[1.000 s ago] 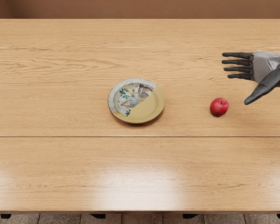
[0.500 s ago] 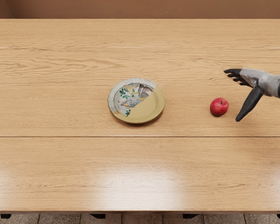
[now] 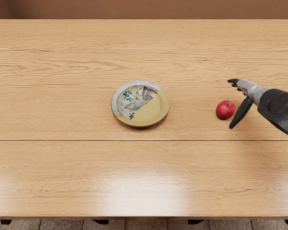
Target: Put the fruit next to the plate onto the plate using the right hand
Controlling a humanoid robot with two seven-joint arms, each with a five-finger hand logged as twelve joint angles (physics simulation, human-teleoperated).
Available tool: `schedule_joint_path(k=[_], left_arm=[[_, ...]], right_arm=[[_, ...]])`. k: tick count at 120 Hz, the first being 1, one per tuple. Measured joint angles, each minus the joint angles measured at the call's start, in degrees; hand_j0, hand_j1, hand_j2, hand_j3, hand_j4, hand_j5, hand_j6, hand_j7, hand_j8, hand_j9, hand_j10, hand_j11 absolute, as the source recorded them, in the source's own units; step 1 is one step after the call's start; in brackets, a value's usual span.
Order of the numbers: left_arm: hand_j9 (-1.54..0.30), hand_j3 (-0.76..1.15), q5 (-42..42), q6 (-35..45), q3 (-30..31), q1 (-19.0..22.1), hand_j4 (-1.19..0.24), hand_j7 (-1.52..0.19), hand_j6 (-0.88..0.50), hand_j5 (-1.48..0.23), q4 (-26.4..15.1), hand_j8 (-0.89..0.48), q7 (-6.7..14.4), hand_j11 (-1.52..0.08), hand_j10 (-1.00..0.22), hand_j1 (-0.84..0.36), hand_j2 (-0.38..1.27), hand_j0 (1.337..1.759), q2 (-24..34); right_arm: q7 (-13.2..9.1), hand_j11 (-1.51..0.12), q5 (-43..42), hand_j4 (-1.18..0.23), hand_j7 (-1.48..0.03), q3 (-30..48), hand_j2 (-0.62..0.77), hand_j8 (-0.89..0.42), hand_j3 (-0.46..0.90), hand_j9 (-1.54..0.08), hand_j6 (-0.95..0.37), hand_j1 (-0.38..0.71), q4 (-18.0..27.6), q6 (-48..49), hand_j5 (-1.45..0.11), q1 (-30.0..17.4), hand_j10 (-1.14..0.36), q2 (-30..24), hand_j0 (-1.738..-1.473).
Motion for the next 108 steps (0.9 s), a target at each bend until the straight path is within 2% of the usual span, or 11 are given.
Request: schedule_joint_path(k=[29,64,89,108], left_arm=[[-0.30,0.00,0.00,0.00,0.00,0.00,-0.23,-0.30,-0.23,-0.30,-0.01,-0.23,0.00,-0.30,-0.23,0.07,0.05,1.658,0.00],[-0.30,0.00,0.00,0.00,0.00,0.00,-0.23,-0.30,-0.23,-0.30,0.00,-0.23,0.00,-0.30,-0.23,0.07,0.05,1.658,0.00],[-0.30,0.00,0.00,0.00,0.00,0.00,-0.23,-0.30,-0.23,-0.30,0.00,-0.23,0.00,-0.30,-0.23,0.07,0.05,1.658,0.00],[-0.30,0.00,0.00,0.00,0.00,0.00,-0.23,-0.30,-0.23,-0.30,0.00,-0.23,0.00,-0.30,-0.23,0.07,0.05,1.658,0.00]], right_arm=[[-0.21,-0.13,-0.57,-0.10,-0.13,-1.18,-0.02,-0.10,0.00,-0.13,-0.10,-0.23,-2.29,-2.07,-0.13,0.13,-0.10,2.60,-1.658],[-0.24,-0.37,-0.69,-0.28,-0.37,-2.70,-0.05,-0.29,0.00,-0.37,-0.29,-0.01,-2.85,-4.88,-0.37,-0.04,-0.28,3.86,-1.658],[-0.24,-0.43,-0.66,-0.33,-0.43,-4.40,-0.06,-0.33,0.00,-0.43,-0.33,0.04,-2.68,-7.90,-0.43,0.00,-0.33,4.60,-1.658],[-0.24,-0.47,-0.73,-0.36,-0.47,-4.64,-0.07,-0.36,0.00,-0.47,-0.36,0.08,-0.90,-8.66,-0.47,0.06,-0.36,3.84,-1.658]])
